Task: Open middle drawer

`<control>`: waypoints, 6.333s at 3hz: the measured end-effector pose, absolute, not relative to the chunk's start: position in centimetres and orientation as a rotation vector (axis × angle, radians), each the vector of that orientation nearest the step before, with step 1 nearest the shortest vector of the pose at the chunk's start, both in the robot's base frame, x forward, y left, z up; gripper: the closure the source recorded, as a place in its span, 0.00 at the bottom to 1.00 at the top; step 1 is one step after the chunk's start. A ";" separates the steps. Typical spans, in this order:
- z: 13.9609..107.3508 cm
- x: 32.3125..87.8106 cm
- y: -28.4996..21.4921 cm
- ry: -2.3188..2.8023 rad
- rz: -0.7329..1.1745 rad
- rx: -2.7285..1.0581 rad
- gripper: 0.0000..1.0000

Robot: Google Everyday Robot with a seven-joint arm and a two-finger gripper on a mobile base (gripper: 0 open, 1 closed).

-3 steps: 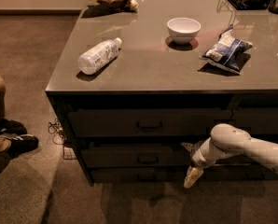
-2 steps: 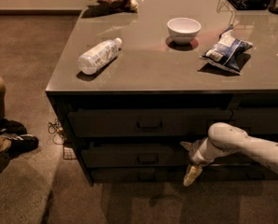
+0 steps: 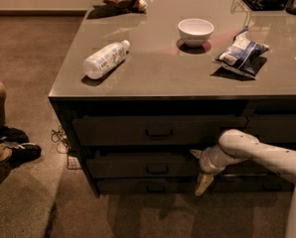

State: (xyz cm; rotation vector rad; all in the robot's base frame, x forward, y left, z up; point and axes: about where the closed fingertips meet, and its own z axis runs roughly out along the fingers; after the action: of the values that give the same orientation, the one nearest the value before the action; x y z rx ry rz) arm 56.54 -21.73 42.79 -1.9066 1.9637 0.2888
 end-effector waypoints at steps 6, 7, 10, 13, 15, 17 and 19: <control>40.5 54.9 -22.1 1.988 0.366 -1.911 1.00; 40.5 54.9 -22.1 1.988 0.366 -1.911 1.00; 40.1 52.7 -22.7 2.033 0.393 -1.909 1.00; 39.7 48.5 -23.0 2.093 0.408 -1.855 1.00; 39.4 46.2 -23.1 2.121 0.423 -1.822 1.00; 39.7 46.2 -23.0 2.121 0.425 -1.823 0.74; 39.6 46.1 -22.9 2.120 0.428 -1.824 0.28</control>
Offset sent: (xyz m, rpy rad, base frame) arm 0.0028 -0.0030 -0.0356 0.0377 0.0493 0.0110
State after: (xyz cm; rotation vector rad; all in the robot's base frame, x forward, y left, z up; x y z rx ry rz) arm 46.10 -22.93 39.62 -1.8241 2.1203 0.4284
